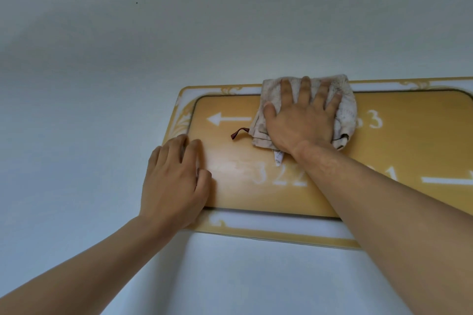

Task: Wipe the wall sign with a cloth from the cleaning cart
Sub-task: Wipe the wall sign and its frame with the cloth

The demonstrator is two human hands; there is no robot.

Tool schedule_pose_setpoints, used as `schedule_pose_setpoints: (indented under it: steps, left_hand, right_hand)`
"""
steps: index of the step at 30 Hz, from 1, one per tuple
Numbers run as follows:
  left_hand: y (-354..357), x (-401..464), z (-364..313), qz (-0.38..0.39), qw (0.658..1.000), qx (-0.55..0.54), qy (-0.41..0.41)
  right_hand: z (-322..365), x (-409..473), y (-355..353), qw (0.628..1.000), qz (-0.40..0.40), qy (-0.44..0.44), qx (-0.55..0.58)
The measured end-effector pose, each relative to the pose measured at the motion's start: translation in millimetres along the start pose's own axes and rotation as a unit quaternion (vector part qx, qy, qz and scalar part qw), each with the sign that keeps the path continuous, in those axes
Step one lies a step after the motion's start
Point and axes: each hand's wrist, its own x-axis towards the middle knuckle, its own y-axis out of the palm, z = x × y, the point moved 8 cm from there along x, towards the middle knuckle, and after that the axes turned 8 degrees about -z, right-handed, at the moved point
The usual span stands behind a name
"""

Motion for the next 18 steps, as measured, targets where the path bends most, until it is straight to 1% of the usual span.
schedule_pose_setpoints:
  steps: [11, 15, 18]
  left_hand:
    - [-2.8, -4.7, 28.8, -0.033, 0.998, -0.047, 0.011]
    - [-4.5, -4.9, 53.5, -0.046, 0.994, -0.094, -0.014]
    - [-5.0, -7.4, 73.6, -0.073, 0.986, -0.145, -0.049]
  right_hand:
    - [75.0, -0.7, 1.7, 1.0, -0.007, -0.025, 0.013]
    - [115.9, -5.9, 3.6, 0.998, -0.007, -0.049, 0.028]
    - [154.4, -15.1, 6.0, 0.996, -0.01, -0.078, 0.039]
